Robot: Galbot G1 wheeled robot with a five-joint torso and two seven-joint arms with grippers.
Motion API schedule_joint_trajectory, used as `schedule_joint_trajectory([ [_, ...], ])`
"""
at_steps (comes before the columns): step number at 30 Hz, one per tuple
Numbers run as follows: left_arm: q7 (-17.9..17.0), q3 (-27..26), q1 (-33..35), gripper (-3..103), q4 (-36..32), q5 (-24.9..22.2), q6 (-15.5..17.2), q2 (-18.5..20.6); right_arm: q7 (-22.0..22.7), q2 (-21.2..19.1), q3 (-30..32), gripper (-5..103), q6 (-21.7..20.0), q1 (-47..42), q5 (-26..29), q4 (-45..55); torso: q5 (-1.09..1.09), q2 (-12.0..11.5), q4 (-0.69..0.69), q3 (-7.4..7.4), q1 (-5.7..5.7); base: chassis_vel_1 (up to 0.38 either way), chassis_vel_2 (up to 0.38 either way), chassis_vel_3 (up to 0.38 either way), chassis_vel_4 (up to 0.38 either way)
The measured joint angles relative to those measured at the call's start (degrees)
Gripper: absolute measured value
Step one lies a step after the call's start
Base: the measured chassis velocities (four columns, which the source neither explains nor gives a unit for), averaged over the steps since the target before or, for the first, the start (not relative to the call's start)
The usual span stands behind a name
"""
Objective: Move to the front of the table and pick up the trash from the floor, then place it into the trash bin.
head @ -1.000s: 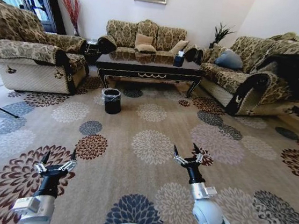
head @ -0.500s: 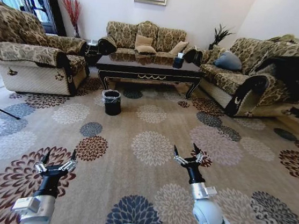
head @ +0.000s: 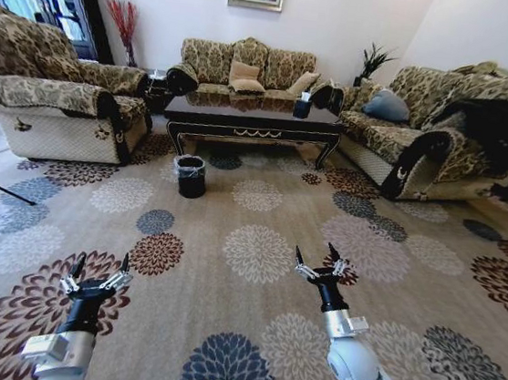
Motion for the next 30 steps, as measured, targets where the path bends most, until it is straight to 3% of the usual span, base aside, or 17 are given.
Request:
schedule_joint_trajectory([
  [30, 0.00, 0.00, 0.00, 100, 0.00, 0.00, 0.00, 0.00, 0.00, 0.00, 0.00, 100, 0.00, 0.00, 0.00, 0.00, 0.00, 6.91, 0.00, 4.73, 2.19, 0.000, 0.000, 0.000, 0.000],
])
